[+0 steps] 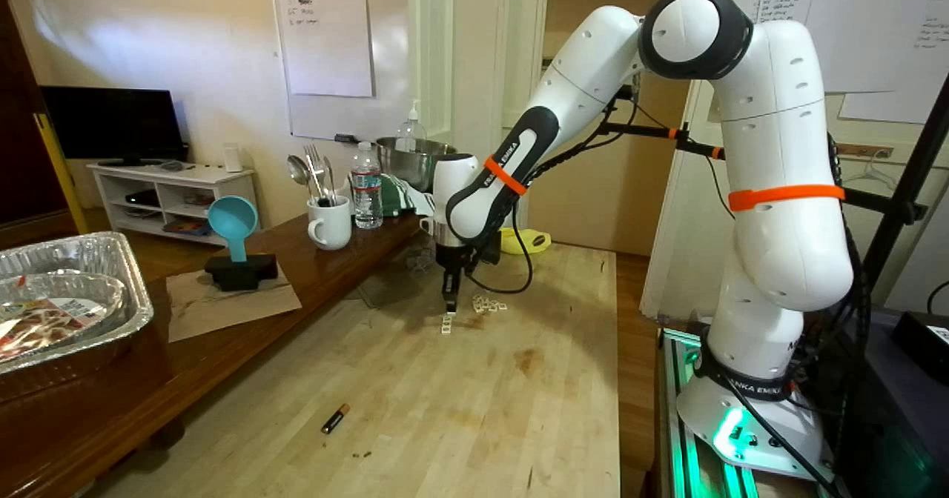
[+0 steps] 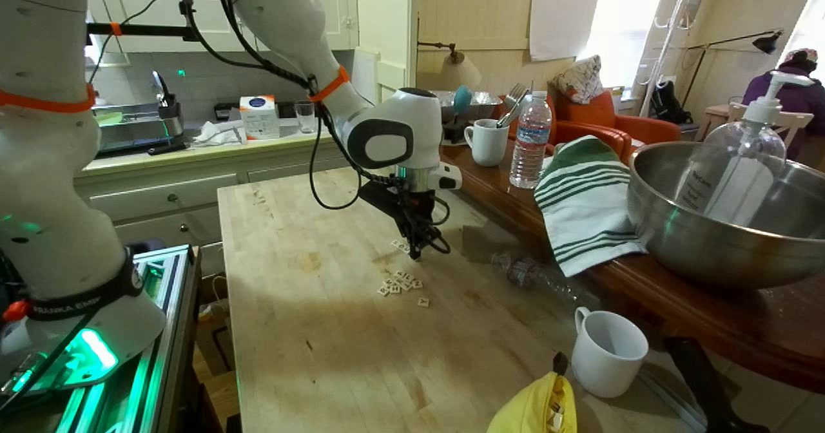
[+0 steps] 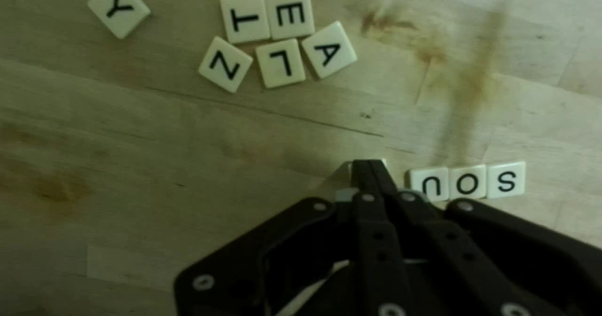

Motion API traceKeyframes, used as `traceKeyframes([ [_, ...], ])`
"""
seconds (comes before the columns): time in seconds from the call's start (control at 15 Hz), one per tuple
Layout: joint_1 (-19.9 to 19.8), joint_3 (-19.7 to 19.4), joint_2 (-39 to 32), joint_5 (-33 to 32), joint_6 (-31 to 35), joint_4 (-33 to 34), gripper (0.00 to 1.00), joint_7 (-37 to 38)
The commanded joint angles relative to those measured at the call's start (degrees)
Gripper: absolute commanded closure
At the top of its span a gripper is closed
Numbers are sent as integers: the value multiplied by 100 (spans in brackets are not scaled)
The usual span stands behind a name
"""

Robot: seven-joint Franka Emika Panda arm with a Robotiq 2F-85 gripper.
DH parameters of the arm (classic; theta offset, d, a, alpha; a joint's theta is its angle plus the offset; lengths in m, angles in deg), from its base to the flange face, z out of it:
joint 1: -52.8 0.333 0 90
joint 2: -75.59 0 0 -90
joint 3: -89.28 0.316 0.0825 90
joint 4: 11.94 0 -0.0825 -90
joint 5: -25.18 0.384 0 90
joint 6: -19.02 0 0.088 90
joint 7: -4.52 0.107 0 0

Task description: Move the letter pieces on the table

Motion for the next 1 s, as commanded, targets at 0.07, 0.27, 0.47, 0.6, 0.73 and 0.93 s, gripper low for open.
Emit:
traceKeyframes([
  [0.07, -159, -241, -55, -383, 286, -102, 100, 44],
  [0.27, -215, -446, -37, -691, 284, -122, 100, 78],
  [0.47, -247, -562, -26, -922, 226, -127, 100, 71],
  [0.6, -299, -515, 8, -892, 143, -147, 100, -1],
  [0.73, -362, -419, 55, -725, 145, -174, 100, -58],
  [0.93, -535, -186, 305, -397, 169, -313, 100, -433],
])
